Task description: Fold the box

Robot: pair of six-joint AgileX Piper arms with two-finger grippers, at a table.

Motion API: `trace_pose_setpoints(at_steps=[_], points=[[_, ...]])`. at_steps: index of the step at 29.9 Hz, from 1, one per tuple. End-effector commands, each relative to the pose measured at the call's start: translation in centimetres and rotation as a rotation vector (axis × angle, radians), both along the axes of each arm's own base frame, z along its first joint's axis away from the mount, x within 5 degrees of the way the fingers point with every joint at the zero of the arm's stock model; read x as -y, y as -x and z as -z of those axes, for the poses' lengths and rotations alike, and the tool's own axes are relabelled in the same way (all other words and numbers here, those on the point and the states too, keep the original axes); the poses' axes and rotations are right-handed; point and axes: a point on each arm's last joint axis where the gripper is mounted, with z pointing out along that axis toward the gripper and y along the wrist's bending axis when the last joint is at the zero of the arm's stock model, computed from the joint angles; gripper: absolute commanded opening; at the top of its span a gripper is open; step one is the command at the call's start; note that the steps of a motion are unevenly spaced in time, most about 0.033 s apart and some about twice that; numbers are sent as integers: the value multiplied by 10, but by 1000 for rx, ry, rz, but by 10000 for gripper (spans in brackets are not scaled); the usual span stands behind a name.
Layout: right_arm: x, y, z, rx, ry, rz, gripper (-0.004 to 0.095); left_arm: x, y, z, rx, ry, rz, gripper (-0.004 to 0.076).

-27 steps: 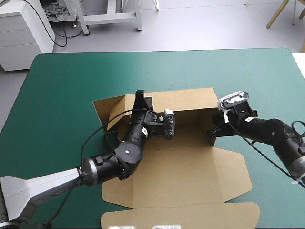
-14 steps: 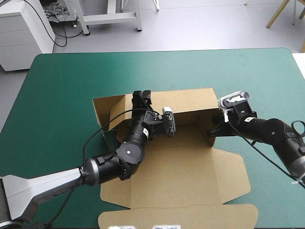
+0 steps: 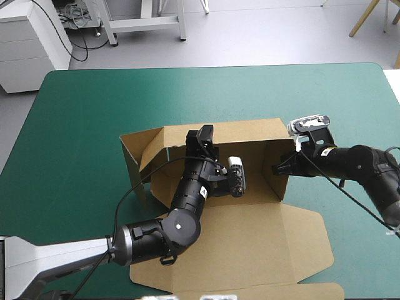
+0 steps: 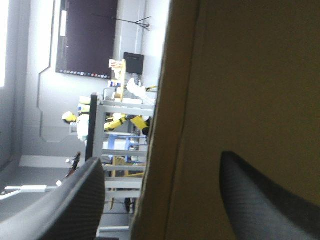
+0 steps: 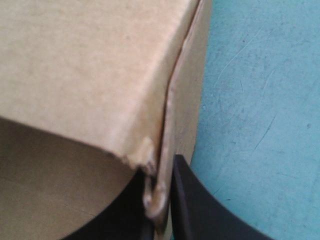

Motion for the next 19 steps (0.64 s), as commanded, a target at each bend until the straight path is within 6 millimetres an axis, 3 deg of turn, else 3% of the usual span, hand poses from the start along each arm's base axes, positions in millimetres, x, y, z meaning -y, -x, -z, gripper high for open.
trace_pose_setpoints(at_steps=[1, 5, 9, 12, 19], points=[[-1, 4, -24, 13, -55, 35, 1, -9, 17, -45, 219, 51, -56, 454], [-1, 6, -36, -34, -72, 63, 1, -11, 39, -61, 255, 62, -5, 358], [0, -2, -41, -87, -45, 84, 0, -22, 56, -91, 288, 130, 38, 160], [-2, -18, -39, -146, -29, 80, 0, -36, 55, -121, 304, 228, 38, -13], [-10, -75, -25, -199, -13, 80, 1, -82, 13, -172, 232, 445, -106, -6]])
